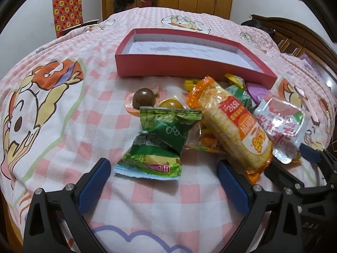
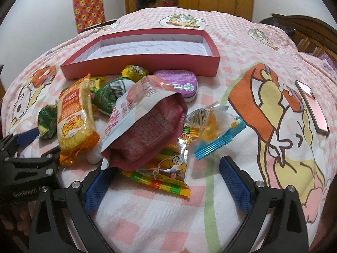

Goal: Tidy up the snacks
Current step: 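Grasp the green snack packet with the left tool while the right tool grasps the white spouted pouch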

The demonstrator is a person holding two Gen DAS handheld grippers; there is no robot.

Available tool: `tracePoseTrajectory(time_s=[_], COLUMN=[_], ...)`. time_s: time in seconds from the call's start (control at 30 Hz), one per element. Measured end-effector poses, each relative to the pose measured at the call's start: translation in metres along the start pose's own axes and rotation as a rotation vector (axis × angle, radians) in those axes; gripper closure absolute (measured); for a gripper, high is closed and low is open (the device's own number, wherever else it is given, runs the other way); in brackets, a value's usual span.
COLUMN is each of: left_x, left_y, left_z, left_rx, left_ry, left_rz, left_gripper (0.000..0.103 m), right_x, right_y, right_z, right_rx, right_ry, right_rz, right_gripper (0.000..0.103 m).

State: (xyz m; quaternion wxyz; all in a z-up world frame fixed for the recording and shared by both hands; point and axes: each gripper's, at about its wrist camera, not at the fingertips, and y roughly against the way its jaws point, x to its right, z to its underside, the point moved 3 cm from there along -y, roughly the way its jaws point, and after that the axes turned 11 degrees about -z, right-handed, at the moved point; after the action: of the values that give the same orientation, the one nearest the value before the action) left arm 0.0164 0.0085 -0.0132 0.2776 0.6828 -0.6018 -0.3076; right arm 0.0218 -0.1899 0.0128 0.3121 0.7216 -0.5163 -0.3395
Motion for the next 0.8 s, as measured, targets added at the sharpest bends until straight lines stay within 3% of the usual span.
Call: tracePoseTrajectory(time_s=[0.43, 0.8], left_x=[-0.02, -0.029], left_y=[0.023, 0.026], left_z=[-0.014, -0.024], left_rx=[0.03, 0.017], left_ry=[0.018, 0.023], left_rz=[0.004, 0.043], left_gripper=[0.006, 0.021], right_x=[0.002, 0.006], right_y=[0.033, 0.043], right_z=[-0.005, -0.021], right_rx=[0.04, 0.062], right_ry=[0.043, 0.039], right_rz=[-0.07, -0.119], right_gripper=[0.003, 0.003])
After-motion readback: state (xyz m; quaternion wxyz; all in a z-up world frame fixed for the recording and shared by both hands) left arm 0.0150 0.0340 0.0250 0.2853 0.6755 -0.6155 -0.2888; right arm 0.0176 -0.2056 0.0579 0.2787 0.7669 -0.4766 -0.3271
